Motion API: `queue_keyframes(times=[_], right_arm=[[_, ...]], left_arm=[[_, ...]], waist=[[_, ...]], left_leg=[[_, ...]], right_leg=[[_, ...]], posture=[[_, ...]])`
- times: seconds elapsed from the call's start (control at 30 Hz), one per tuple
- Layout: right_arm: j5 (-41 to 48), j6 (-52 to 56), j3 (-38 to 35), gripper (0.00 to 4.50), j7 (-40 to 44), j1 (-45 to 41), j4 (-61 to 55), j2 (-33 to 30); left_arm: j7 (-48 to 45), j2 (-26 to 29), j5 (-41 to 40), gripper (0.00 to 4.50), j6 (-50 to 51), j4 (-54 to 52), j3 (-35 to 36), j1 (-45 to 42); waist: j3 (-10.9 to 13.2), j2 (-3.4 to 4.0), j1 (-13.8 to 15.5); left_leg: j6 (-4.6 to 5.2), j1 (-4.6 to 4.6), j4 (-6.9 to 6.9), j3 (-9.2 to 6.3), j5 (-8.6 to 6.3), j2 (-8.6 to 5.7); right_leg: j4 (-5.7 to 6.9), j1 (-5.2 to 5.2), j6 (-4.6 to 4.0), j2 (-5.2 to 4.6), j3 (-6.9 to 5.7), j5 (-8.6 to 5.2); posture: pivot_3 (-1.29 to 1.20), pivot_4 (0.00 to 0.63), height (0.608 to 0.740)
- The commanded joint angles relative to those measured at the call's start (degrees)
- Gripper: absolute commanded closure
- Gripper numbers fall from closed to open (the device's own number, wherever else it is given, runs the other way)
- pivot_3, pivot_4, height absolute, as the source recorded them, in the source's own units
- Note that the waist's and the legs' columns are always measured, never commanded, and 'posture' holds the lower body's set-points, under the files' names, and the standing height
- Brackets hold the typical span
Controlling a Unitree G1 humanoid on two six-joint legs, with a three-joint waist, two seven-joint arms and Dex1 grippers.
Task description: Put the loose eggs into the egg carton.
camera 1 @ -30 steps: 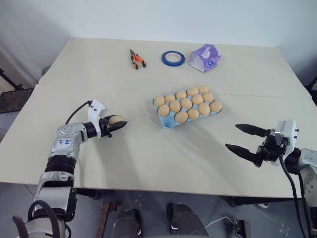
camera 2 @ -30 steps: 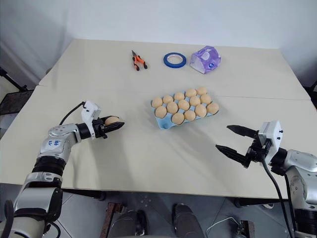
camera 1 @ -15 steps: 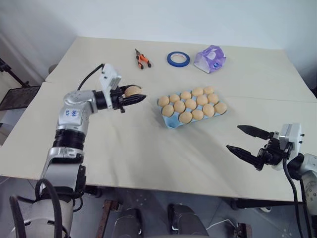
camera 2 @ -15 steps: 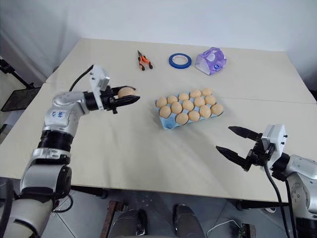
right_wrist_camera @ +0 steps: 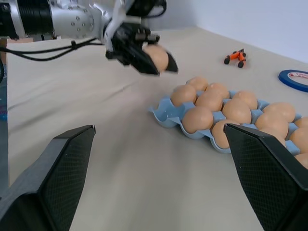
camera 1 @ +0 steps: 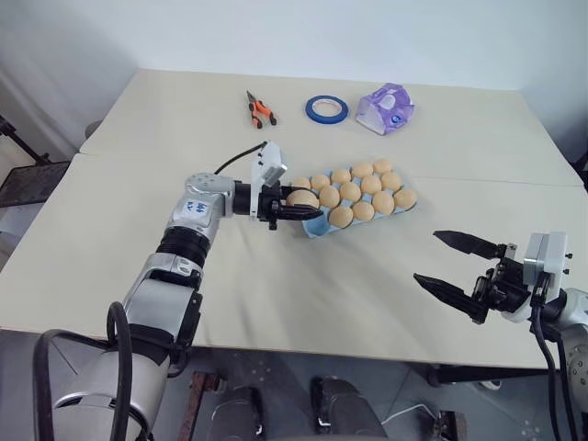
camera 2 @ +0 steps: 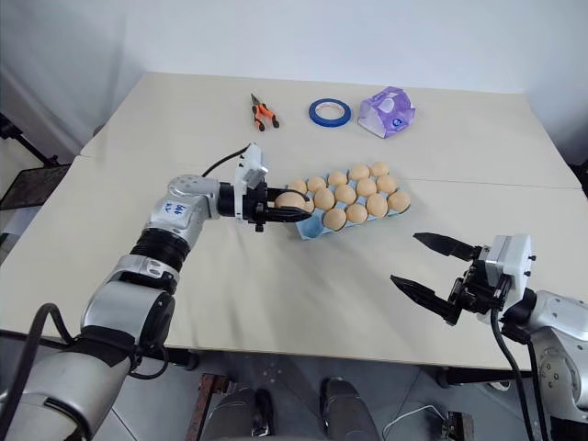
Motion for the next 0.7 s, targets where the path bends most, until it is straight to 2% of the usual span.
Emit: queue_keyframes(times=[0.03, 0.37, 0.63, 0.7], right_arm=[[1.19, -0.59, -1.81, 0.0, -1.09, 1.18, -2.96, 0.72], [0.63, -1.82, -1.43, 0.0, -1.74, 2.44, -2.15, 2.16], [-0.08, -1.98, -1.22, 0.0, -2.64, 2.37, -2.33, 2.9], [-0.12, -1.9, -1.3, 0.0, -2.75, 2.61, -2.51, 2.87]], left_arm=[[-0.47, -1.57, 0.71, 2.75, -2.11, 2.38, 0.44, -3.04], [1.7, -4.84, 5.58, 2.75, -5.61, 9.54, -0.51, -4.83], [7.12, -6.99, 6.98, 0.2, -6.69, 13.44, 1.24, -7.04], [7.67, -7.22, 7.1, 0.03, -6.65, 13.68, 1.38, -7.36]], waist=[[0.0, 0.0, 0.09], [0.0, -0.01, 0.02], [0.01, -0.01, 0.15], [0.0, -0.01, 0.11]], left_leg=[[0.0, 0.0, 0.0, -0.03, 0.0, 0.02], [0.06, -0.04, 0.01, -0.03, -0.03, -0.03], [0.08, -0.06, 0.02, -0.06, -0.04, -0.03], [0.08, -0.07, 0.02, -0.06, -0.04, -0.03]], right_leg=[[0.0, 0.0, 0.0, 0.0, -0.03, 0.0], [-0.03, 0.0, 0.01, 0.01, -0.02, -0.01], [-0.02, -0.01, 0.02, -0.03, -0.05, -0.01], [-0.02, -0.01, 0.02, -0.02, -0.05, -0.01]], posture=[[0.0, 0.15, 0.74], [0.0, 0.15, 0.74], [0.0, 0.15, 0.74], [0.0, 0.15, 0.74]])
